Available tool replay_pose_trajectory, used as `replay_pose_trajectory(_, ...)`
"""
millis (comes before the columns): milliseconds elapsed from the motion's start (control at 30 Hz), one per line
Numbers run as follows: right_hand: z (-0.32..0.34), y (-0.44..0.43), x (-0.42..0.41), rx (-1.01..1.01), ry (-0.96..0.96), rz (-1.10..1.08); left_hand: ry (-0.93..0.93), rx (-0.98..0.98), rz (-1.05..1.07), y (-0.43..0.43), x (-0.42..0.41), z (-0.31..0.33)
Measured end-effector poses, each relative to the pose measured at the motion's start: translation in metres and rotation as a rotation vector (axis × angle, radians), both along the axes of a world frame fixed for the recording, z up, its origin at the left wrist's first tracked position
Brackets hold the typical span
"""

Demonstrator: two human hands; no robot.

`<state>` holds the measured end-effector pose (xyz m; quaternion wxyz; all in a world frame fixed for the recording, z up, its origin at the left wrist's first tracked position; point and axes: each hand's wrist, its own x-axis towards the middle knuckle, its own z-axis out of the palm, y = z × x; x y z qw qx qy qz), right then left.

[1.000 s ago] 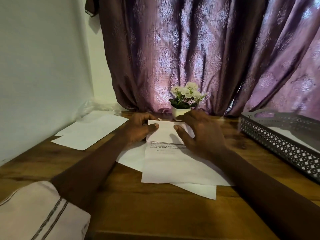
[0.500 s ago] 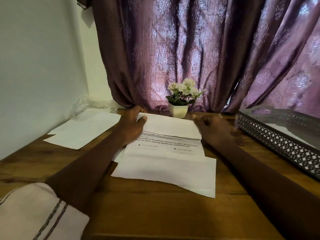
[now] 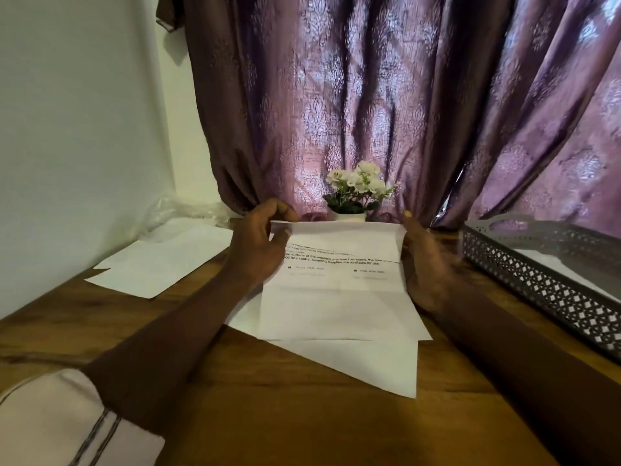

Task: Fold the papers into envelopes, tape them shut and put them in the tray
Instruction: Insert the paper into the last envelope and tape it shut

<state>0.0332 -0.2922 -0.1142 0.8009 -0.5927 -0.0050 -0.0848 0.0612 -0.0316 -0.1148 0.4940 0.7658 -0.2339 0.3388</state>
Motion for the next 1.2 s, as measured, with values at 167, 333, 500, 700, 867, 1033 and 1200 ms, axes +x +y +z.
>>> replay_pose_trajectory(167, 0.000, -0.003, -0.005, -0.002, 0.065, 0.114, -0.021, -0.004, 0.012, 0.000, -0.001, 0.000)
replay_pose_trajectory(333, 0.001, 0.002, -0.001, 0.021, -0.008, 0.013, -0.056, 0.116, -0.024, 0.002, -0.004, 0.002)
replay_pose_trajectory(500, -0.004, -0.002, -0.002, 0.038, 0.004, 0.083, -0.138, 0.223, -0.033, 0.002, -0.002, -0.001)
replay_pose_trajectory(700, -0.002, 0.003, -0.003, -0.015, -0.003, -0.014, -0.143, 0.248, -0.037, 0.004, -0.002, 0.000)
replay_pose_trajectory(867, 0.004, 0.007, -0.010, -0.028, -0.047, -0.032, 0.040, 0.189, -0.097, 0.001, -0.009, 0.002)
replay_pose_trajectory(1033, 0.003, 0.002, -0.011, 0.097, -0.013, 0.016, 0.061, 0.123, -0.046, 0.000, -0.010, 0.004)
replay_pose_trajectory(1200, 0.001, 0.007, -0.014, -0.001, -0.200, 0.094, 0.221, -0.213, -0.095, 0.010, -0.004, 0.009)
